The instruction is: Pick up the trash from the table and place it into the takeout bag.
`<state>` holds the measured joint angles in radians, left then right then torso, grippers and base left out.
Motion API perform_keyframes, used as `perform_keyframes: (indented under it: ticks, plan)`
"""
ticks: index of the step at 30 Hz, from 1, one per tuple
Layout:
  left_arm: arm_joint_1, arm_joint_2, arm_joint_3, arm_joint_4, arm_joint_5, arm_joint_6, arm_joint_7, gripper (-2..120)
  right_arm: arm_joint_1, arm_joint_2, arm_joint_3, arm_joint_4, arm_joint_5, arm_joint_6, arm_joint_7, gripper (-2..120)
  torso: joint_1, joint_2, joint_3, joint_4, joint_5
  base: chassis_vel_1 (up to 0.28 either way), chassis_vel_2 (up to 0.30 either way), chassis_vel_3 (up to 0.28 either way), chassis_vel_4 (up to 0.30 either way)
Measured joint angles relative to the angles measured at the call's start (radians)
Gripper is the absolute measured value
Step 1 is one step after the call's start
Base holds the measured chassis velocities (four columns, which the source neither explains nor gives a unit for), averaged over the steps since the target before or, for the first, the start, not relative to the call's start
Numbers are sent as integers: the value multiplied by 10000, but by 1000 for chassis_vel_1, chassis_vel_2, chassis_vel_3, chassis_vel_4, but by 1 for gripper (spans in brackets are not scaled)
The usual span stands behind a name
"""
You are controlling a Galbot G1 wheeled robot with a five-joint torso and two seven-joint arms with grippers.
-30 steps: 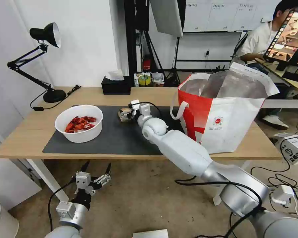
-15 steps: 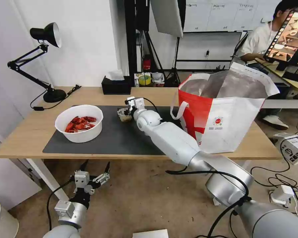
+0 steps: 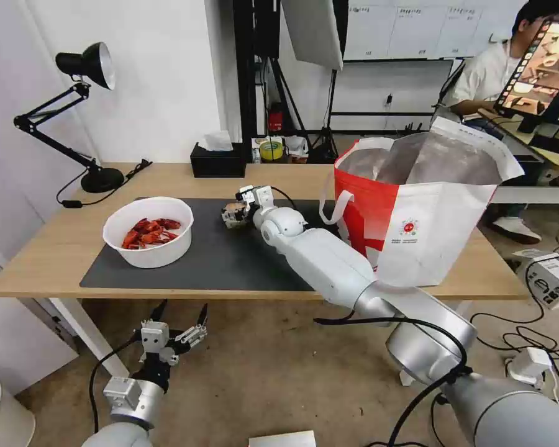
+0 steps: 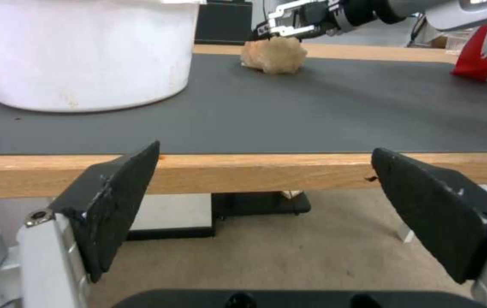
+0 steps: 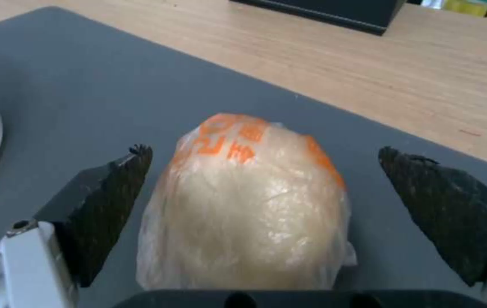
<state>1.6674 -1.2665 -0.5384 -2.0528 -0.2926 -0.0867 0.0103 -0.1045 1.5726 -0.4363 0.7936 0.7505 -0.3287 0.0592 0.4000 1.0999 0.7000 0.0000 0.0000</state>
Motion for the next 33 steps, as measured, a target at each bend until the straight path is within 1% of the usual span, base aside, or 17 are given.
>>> perform_keyframes:
  ticks: [18,20,21,22,24,25,26,27,28,29,30,31,32,33]
  plan:
    - [39,-120,29,-41,62,-37,-1,100,223,1,-304,-335,-230,91,-705,100,0,1,0,0,0,0,0,0,0]
    - [52,-123,17,-60,64,-43,-1,100,237,2,-343,-383,-234,86,-770,95,0,0,0,0,0,0,0,0,0]
    - [70,-123,5,-76,64,-52,-1,100,238,3,-375,-418,-244,69,-816,87,0,0,0,0,0,0,0,0,0]
    - [70,-123,5,-76,64,-52,-1,100,238,3,-375,-418,-244,69,-816,87,0,0,0,0,0,0,0,0,0]
    - [81,-124,0,-78,65,-77,-1,100,239,3,-406,-439,-259,58,-830,82,0,0,0,0,0,0,0,0,0]
    - [86,-124,-3,-79,67,-143,-1,100,238,3,-435,-449,-270,48,-840,73,0,0,0,0,0,0,0,0,0]
    - [97,-134,-5,-78,67,-178,-1,100,239,4,-459,-449,-274,38,-841,69,0,0,0,0,0,0,0,0,0]
    - [97,-134,-5,-78,67,-178,-1,100,239,4,-459,-449,-274,38,-841,69,0,0,0,0,0,0,0,0,0]
    - [101,-136,-5,-78,68,-183,-1,100,238,4,-467,-449,-275,35,-840,65,0,0,0,0,0,0,0,0,0]
    - [113,-147,-5,-79,73,-197,-1,100,236,4,-479,-442,-276,27,-834,59,0,0,-1,0,0,0,0,0,0]
    - [113,-147,-5,-79,73,-197,-1,100,236,4,-479,-442,-276,27,-834,59,0,0,-1,0,0,0,0,0,0]
    - [118,-161,-3,-78,82,-200,-1,100,224,4,-494,-432,-276,24,-824,53,0,0,0,0,0,0,0,0,0]
    - [121,-167,-2,-78,90,-201,-1,100,217,4,-501,-428,-276,23,-819,52,0,0,-1,0,0,0,0,0,0]
    - [138,-198,0,-78,139,-211,0,100,182,0,-521,-382,-277,10,-796,45,0,0,-1,0,0,0,0,0,0]
